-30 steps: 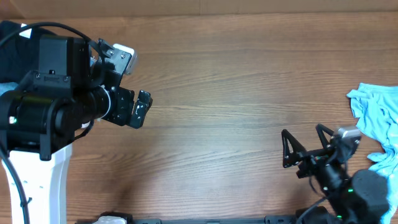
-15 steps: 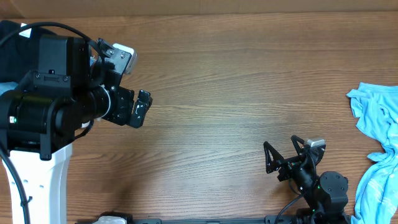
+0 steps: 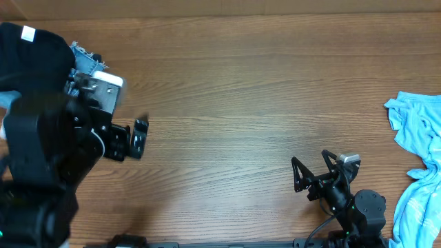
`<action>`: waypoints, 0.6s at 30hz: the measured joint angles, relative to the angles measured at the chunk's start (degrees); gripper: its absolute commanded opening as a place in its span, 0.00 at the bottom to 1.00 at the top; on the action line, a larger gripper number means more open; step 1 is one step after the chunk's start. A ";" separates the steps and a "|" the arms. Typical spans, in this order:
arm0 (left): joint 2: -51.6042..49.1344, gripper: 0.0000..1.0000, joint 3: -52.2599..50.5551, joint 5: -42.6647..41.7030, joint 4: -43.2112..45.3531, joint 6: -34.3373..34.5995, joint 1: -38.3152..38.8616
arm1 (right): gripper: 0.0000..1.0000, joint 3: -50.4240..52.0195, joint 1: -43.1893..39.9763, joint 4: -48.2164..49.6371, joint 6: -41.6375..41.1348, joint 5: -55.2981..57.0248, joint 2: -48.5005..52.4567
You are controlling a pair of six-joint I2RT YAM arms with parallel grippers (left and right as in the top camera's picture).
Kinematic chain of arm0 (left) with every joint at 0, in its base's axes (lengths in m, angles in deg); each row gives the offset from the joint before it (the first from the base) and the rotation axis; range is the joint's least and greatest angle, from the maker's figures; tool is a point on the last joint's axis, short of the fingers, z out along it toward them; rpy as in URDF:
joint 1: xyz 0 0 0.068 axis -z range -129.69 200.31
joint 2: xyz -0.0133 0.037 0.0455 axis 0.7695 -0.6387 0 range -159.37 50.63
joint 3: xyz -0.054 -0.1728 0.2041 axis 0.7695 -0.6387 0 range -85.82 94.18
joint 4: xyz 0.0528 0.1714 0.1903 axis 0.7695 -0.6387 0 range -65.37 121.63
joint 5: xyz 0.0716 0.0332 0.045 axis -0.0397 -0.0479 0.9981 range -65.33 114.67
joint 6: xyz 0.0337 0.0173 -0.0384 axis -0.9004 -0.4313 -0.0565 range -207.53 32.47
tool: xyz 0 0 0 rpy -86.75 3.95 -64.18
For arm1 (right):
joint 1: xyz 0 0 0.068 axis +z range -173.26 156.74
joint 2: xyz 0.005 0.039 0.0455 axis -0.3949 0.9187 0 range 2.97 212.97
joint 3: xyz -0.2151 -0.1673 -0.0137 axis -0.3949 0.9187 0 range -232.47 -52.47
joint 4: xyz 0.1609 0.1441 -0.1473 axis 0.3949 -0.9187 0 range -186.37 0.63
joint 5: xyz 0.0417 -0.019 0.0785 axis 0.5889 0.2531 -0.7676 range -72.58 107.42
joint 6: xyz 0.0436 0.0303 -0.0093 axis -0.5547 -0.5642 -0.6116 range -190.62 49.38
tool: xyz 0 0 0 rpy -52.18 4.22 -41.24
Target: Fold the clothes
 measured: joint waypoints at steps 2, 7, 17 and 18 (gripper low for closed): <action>6.62 1.00 -12.85 0.37 11.89 -0.33 -0.52 | 1.00 0.02 -0.07 0.02 -0.02 0.00 -0.11; 23.12 1.00 -44.87 -0.31 29.68 -0.55 -0.61 | 1.00 0.04 -0.07 0.13 0.00 0.00 -0.13; 54.07 1.00 -78.51 -3.58 35.69 -0.24 -3.58 | 1.00 0.04 -0.07 0.07 0.00 -0.02 -0.22; 55.36 1.00 -80.61 -3.72 35.87 -0.24 -3.58 | 1.00 0.04 -0.07 0.11 -0.02 -0.02 -0.20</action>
